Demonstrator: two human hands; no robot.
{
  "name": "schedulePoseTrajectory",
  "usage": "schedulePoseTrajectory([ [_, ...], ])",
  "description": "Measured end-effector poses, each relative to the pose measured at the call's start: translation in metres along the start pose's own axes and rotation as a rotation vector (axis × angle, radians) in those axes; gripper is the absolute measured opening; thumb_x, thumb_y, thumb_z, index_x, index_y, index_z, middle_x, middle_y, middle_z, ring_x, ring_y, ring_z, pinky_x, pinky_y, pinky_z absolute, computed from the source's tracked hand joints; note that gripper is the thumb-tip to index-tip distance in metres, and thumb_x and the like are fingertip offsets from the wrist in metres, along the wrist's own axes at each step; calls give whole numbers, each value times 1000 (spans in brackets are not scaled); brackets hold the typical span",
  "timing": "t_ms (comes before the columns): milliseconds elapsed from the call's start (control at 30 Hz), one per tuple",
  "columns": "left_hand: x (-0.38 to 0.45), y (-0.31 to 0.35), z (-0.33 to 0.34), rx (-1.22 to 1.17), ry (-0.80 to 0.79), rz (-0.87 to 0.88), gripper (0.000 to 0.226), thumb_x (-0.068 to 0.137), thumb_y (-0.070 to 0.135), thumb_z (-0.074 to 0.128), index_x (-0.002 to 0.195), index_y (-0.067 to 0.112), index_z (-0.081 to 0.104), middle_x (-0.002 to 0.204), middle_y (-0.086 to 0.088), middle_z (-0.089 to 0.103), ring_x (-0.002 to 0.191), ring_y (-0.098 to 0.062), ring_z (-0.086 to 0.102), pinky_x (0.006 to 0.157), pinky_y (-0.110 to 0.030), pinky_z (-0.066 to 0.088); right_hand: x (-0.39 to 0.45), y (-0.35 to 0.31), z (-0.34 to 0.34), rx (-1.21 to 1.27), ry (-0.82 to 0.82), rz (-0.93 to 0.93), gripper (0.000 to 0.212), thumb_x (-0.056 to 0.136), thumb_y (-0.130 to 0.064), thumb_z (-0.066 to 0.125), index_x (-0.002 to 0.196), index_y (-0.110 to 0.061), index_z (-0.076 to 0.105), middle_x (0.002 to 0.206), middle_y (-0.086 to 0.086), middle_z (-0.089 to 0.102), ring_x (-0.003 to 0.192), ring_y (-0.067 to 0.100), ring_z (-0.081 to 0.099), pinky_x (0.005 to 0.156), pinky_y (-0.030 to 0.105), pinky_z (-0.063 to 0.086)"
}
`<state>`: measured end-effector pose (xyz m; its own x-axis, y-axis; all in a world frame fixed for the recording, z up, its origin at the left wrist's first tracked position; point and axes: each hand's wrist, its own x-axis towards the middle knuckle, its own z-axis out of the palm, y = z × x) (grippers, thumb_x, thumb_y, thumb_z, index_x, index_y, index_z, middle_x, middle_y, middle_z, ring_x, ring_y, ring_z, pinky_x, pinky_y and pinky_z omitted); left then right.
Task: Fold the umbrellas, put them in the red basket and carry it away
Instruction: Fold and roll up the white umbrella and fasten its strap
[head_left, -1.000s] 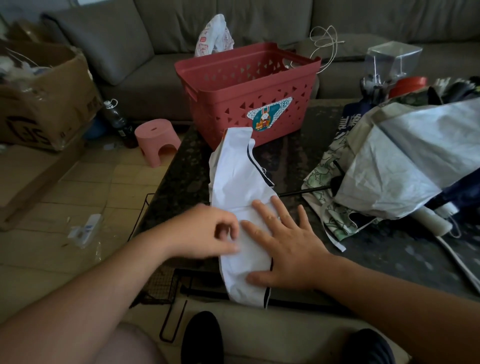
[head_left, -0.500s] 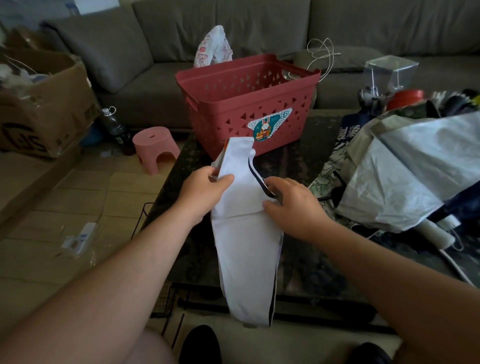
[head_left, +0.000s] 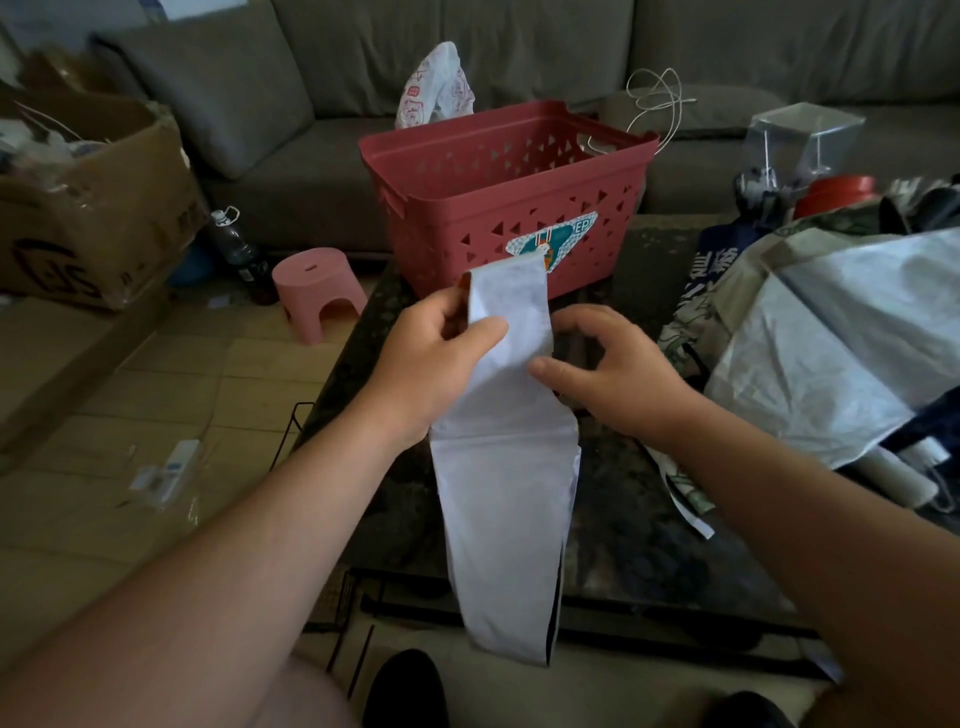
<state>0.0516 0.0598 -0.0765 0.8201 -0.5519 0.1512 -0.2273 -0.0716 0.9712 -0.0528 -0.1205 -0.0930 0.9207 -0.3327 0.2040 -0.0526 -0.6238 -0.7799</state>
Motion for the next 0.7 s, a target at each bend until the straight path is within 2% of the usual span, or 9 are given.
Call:
schedulePoseTrajectory([
  [100,-8,7,-4,140,60,145,17,89,41,71,101,31,78,96,3,79,92,-24,76,82,-54,62,0,-3,-5,134,36,-29,42,83,-39,86,119,-34,66,117,-19,66,109,3,63,95,29,52],
  [167,-9,7,-10,304,106,262,21,92,44,69,96,26,78,91,1,75,86,-21,71,78,-47,60,-2,-7,-8,168,55,-74,38,83,-36,87,113,-32,65,120,-17,68,115,8,63,98,31,50],
  [233,-8,7,-15,417,179,364,27,91,46,69,90,21,77,93,-1,68,89,-12,64,80,-30,55,-4,-14,-11,190,46,-147,27,85,-29,86,105,-27,69,128,-13,67,119,5,62,97,27,48],
  [300,-9,10,-19,443,217,399,24,89,50,69,90,27,76,103,4,64,96,0,59,82,-13,46,-6,-23,-13,235,41,-205,20,87,-25,85,102,-25,72,134,-14,65,122,4,62,98,26,47],
  [333,-10,12,-21,427,201,403,20,89,51,70,91,31,76,108,8,63,101,2,58,86,-12,46,-6,-28,-15,259,47,-227,19,88,-25,84,103,-24,73,135,-15,65,123,5,62,99,30,47],
  [400,-11,15,-27,385,125,409,16,91,47,72,96,33,77,117,15,64,112,0,61,93,-22,52,-5,-35,-17,289,69,-270,19,88,-24,83,105,-21,75,133,-16,67,123,7,63,102,37,49],
  [500,-13,17,-37,335,-17,410,15,98,31,73,110,24,80,126,10,71,121,-11,65,100,-39,57,-6,-44,-19,324,64,-296,22,88,-17,83,109,-15,76,118,-11,74,111,7,68,94,20,50],
  [567,-16,18,-39,247,-89,359,17,99,21,72,114,26,78,124,9,75,120,-13,68,100,-41,58,-5,-43,-17,328,74,-278,19,88,-16,83,105,-13,77,110,-7,77,104,9,72,87,18,53],
  [700,-20,17,-39,121,-39,298,15,95,21,73,108,28,77,110,13,79,108,-11,73,94,-36,62,-4,-42,-12,370,128,-227,9,88,-21,84,93,-17,78,98,-5,78,90,21,76,86,50,61],
])
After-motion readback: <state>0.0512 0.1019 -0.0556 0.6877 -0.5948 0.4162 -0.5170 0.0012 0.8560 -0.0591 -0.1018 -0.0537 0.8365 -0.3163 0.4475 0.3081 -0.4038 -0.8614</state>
